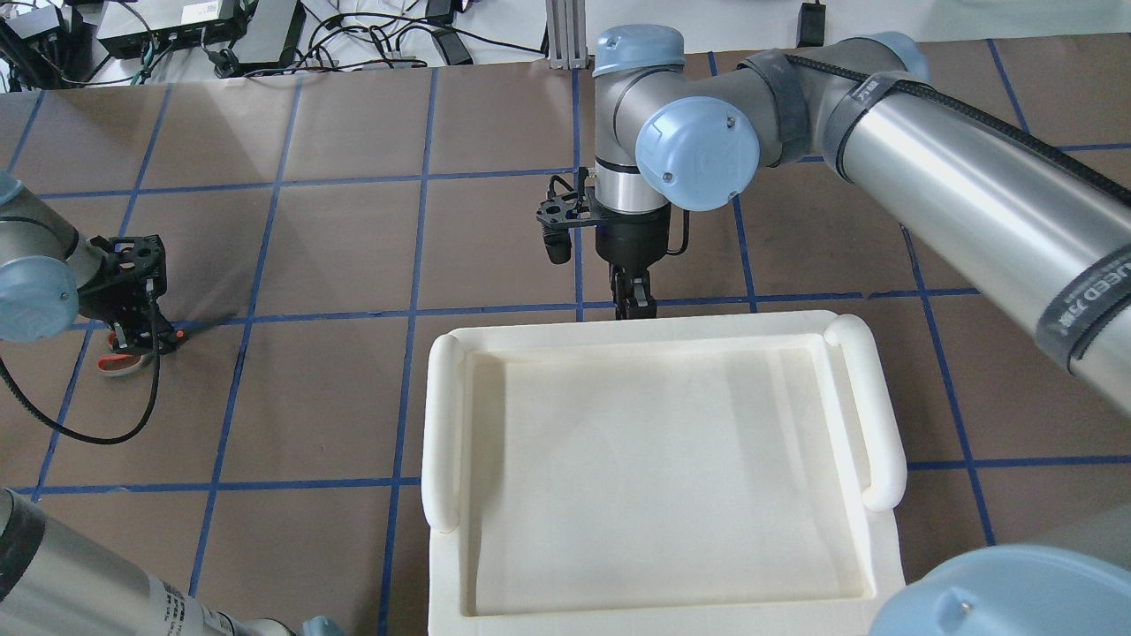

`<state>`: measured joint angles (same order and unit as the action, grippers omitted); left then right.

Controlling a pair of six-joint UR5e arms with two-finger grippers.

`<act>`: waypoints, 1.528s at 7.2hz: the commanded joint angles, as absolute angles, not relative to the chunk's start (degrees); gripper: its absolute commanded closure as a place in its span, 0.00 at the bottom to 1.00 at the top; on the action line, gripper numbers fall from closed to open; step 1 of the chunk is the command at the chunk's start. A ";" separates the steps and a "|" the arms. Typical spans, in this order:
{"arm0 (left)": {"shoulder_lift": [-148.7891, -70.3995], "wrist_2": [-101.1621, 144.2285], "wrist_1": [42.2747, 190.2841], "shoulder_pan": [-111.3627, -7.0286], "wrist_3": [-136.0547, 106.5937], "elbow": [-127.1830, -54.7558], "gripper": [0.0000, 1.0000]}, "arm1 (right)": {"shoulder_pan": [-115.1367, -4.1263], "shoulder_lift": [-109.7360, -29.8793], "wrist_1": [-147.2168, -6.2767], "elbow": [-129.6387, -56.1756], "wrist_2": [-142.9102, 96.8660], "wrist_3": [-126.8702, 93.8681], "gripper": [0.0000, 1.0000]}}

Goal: Place scissors in drawer with both arms

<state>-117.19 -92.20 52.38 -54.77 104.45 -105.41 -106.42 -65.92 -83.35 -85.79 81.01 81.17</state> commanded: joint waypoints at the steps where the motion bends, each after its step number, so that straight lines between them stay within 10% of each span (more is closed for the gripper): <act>1: -117.16 -92.20 52.38 -54.76 104.15 -105.21 1.00 | -106.44 -66.09 -83.32 -85.61 81.21 81.12 0.69; 11: -109.78 -92.37 67.66 -59.50 104.33 -92.74 1.00 | -104.33 -56.96 -88.94 -73.49 81.92 81.74 0.72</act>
